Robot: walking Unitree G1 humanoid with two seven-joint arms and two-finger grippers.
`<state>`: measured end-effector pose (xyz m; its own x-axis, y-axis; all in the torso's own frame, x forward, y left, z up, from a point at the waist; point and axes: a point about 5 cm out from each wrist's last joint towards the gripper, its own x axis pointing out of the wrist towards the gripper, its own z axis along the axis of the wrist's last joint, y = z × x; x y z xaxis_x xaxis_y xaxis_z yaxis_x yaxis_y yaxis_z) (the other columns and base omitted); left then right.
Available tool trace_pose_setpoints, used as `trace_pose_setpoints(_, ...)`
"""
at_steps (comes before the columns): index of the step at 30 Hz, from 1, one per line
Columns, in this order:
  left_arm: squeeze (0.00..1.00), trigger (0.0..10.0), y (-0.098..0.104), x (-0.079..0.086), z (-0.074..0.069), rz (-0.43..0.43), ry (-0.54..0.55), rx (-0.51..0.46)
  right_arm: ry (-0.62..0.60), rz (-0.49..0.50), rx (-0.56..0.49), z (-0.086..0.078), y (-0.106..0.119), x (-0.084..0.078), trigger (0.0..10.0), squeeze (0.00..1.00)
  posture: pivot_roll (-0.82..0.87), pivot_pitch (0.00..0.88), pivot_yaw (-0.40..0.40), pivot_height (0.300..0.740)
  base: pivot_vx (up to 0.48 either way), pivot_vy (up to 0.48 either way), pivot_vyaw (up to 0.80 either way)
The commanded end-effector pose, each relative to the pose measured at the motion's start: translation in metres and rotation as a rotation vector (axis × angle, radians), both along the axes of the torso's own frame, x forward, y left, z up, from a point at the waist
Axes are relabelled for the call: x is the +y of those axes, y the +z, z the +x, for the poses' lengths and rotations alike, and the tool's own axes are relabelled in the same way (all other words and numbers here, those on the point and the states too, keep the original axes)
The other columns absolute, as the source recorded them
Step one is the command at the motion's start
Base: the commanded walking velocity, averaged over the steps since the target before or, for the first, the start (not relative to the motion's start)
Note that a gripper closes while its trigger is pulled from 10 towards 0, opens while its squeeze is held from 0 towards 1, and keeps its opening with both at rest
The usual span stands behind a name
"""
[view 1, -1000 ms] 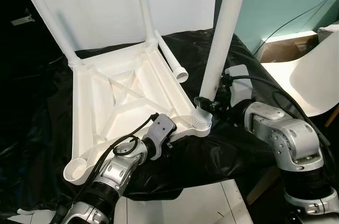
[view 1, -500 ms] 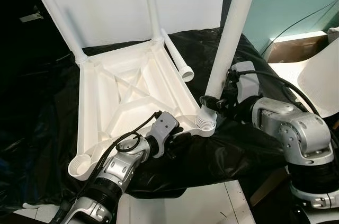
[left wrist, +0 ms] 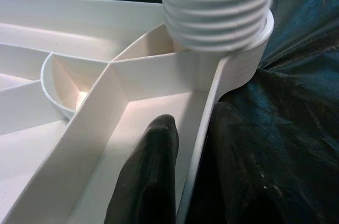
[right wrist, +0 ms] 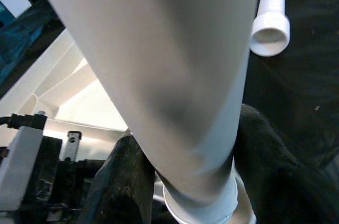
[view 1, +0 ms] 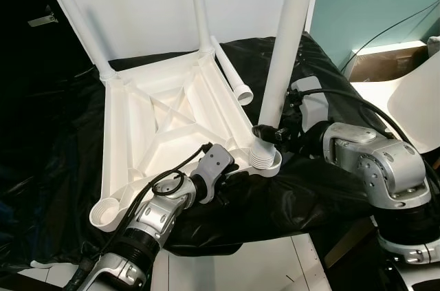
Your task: Building children table
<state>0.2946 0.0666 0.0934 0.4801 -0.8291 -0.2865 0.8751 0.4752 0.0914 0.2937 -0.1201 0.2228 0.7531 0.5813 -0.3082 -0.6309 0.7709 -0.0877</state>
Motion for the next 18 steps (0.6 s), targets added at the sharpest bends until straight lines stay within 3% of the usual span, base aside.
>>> trace_pose_setpoints(1, 0.0, 10.0, -0.015, 0.004, -0.007, 0.055, -0.074, 0.067, 0.019, -0.02, -0.035, 0.002, 0.004, 0.001, 10.0, 0.0, -0.15, 0.0, 0.083, 0.74, 0.0, 0.0, 0.0)
trace_pose_setpoints(7, 0.0, 10.0, -0.016, 0.003, -0.008, 0.037, -0.06, 0.071, -0.006, -0.119, -0.082, 0.007, -0.002, -0.008, 10.0, 0.0, -0.15, 0.0, 0.08, 0.74, 0.0, 0.0, 0.0)
trace_pose_setpoints(14, 0.0, 10.0, -0.016, 0.003, -0.008, 0.032, -0.057, 0.073, 0.008, -0.151, -0.092, 0.006, -0.009, -0.007, 10.0, 0.0, -0.16, 0.0, 0.081, 0.74, 0.0, 0.0, 0.0)
trace_pose_setpoints(18, 0.0, 10.0, -0.016, 0.002, -0.008, 0.026, -0.058, 0.073, 0.05, -0.203, -0.093, 0.001, -0.03, -0.005, 10.0, 0.0, -0.16, 0.0, 0.083, 0.74, 0.0, 0.0, 0.0)
